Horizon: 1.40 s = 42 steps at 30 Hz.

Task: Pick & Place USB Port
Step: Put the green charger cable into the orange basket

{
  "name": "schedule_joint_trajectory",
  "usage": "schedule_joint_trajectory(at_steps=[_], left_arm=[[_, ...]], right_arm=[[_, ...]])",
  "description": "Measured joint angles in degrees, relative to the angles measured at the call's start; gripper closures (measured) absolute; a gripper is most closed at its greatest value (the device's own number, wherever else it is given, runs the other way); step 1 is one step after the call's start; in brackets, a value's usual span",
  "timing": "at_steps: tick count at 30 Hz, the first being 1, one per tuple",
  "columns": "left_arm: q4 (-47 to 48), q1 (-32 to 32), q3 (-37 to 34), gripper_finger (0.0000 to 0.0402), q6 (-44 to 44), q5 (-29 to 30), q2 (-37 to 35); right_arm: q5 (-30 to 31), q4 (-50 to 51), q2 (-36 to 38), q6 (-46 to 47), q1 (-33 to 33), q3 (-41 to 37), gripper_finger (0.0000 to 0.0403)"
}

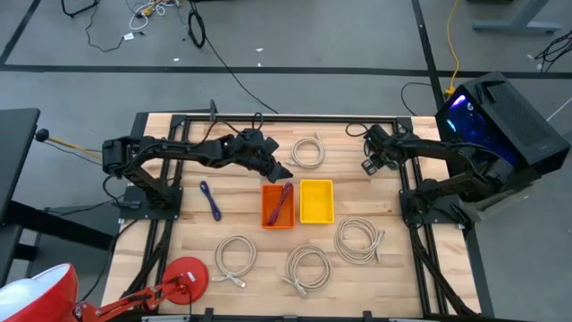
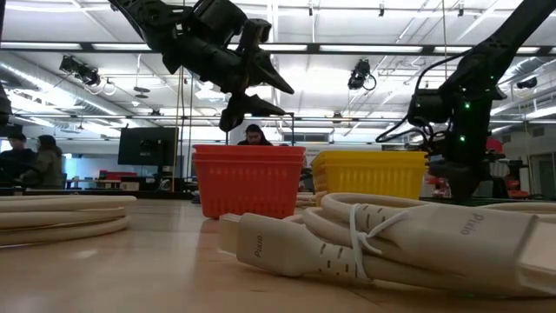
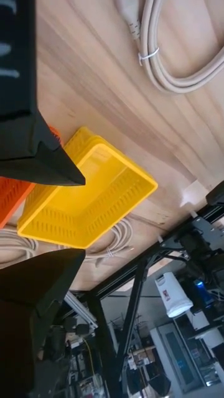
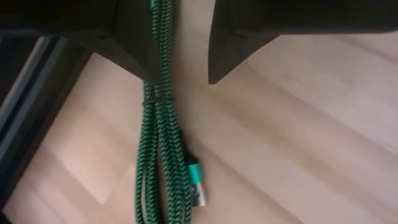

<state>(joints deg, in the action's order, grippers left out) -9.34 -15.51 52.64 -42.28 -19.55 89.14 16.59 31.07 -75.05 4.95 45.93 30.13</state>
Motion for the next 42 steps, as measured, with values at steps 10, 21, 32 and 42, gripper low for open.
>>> schedule_joint_trajectory(at_steps=[10, 21, 32, 42], left_arm=[[0.0, 0.0, 0.0, 0.022, 0.7, -0.4, 0.0], [0.0, 0.0, 0.0, 0.022, 1.4, -0.3, 0.0], [0.0, 0.2, 0.0, 0.022, 1.6, -1.7, 0.0], [0.2, 0.3, 0.0, 0.022, 2.2, -1.7, 0.0]], right_arm=[[-2.4, 1.5, -0.1, 0.0, -0.2, 0.0, 0.04], [0.2, 3.4, -0.2, 3.8, -4.8, 2.5, 0.0401], [-8.5, 9.1, -0.2, 1.0, 2.9, 6.7, 0.0314], [-6.2, 9.1, -0.5, 1.3, 4.6, 6.8, 0.018]])
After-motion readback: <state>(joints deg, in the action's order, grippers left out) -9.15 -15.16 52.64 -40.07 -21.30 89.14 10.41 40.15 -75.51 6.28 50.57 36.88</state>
